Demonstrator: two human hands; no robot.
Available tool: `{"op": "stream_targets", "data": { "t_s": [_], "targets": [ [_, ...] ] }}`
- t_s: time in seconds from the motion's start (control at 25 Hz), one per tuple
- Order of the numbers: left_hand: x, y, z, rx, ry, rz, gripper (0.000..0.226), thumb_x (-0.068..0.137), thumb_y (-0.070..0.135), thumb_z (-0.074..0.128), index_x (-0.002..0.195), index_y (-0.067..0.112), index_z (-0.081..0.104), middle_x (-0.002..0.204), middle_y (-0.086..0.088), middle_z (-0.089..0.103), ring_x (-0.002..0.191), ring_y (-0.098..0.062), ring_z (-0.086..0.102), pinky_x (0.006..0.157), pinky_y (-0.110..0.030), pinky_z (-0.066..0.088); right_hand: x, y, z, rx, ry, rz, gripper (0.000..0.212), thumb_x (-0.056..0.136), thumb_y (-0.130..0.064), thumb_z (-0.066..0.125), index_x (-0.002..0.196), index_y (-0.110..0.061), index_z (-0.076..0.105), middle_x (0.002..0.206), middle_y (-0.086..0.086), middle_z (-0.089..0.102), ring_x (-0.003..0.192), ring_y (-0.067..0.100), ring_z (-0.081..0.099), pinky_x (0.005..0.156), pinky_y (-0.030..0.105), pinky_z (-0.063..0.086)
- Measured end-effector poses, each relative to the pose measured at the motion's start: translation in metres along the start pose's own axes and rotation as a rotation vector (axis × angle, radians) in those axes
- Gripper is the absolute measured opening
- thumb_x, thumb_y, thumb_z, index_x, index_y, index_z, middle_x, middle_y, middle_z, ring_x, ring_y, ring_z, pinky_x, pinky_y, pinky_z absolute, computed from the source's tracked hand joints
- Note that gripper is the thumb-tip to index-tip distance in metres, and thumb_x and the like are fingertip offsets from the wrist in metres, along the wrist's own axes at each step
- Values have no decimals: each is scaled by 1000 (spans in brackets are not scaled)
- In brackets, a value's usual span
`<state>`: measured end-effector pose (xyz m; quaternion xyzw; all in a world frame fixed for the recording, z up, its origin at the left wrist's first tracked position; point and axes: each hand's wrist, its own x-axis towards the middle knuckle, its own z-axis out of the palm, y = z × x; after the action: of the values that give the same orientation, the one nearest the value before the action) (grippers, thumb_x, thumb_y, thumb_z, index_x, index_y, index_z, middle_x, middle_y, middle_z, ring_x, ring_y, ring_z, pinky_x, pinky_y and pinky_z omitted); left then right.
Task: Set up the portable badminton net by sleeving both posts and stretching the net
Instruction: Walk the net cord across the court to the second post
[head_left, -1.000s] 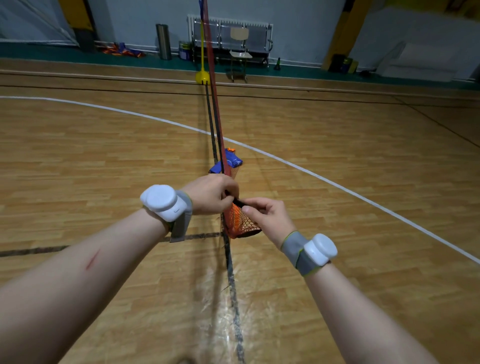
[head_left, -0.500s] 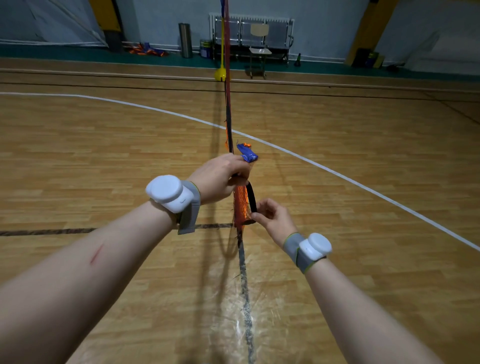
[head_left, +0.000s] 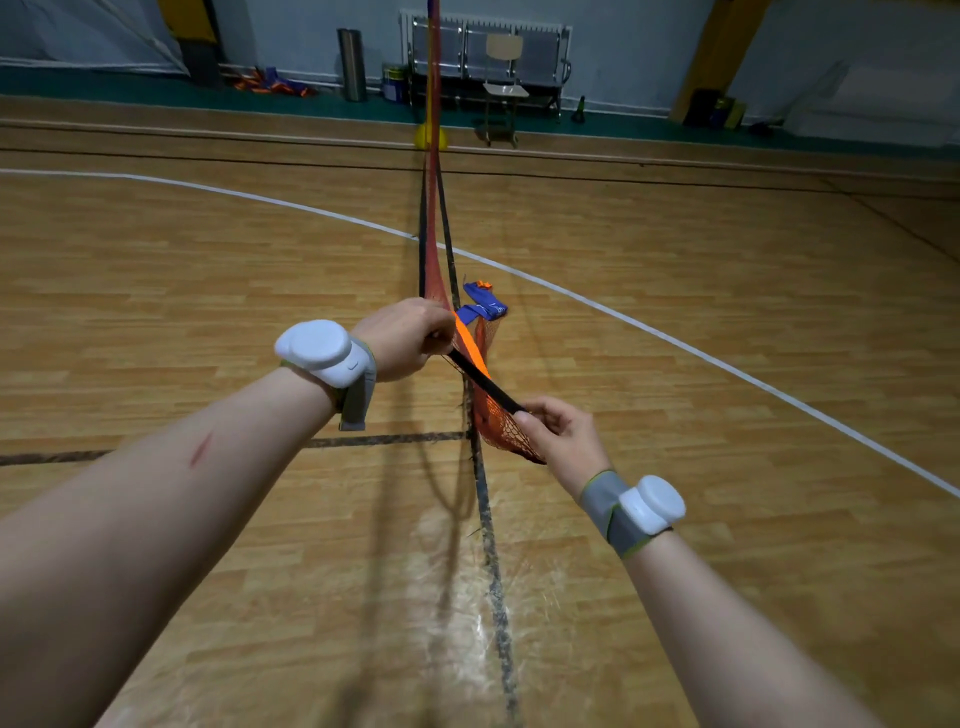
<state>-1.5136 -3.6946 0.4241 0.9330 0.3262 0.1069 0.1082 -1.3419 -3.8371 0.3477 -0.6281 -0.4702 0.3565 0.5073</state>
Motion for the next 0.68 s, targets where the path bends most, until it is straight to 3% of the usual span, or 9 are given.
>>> {"op": "stream_targets", "data": {
  "t_s": [0.24, 0.44, 0.52, 0.68],
  "targets": [
    [-6, 12, 17, -21, -111, 24, 22, 90, 14, 53, 110, 17, 61, 119, -3, 57, 113, -21, 52, 94, -36, 44, -30, -31, 4, -153, 26, -146, 13, 82, -7, 66, 94, -8, 72, 78, -5, 48, 69, -12, 50, 67, 2, 39],
    [-35, 23, 33, 41, -172, 110, 39, 93, 15, 48, 131, 26, 49, 150, -1, 31, 136, -20, 32, 106, -33, 33, -43, -29, 18, -195, 18, -128, 14, 84, -8, 65, 95, -5, 71, 77, -9, 54, 74, -5, 53, 68, 2, 39],
    [-46, 23, 33, 72, -129, 131, 38, 93, 16, 49, 129, 26, 51, 151, -3, 27, 133, -24, 36, 105, -37, 36, -45, -27, 24, -203, 17, -127, 14, 85, -10, 64, 96, -6, 72, 76, -11, 56, 76, -4, 54, 70, 2, 38],
    [-60, 33, 29, 70, -102, 260, 25, 92, 23, 52, 114, 19, 62, 123, -1, 57, 113, -23, 52, 99, -37, 38, -48, -28, 33, -176, 21, -137, 14, 84, -9, 64, 95, -14, 71, 75, -11, 55, 75, -3, 52, 72, 4, 38]
  ]
}}
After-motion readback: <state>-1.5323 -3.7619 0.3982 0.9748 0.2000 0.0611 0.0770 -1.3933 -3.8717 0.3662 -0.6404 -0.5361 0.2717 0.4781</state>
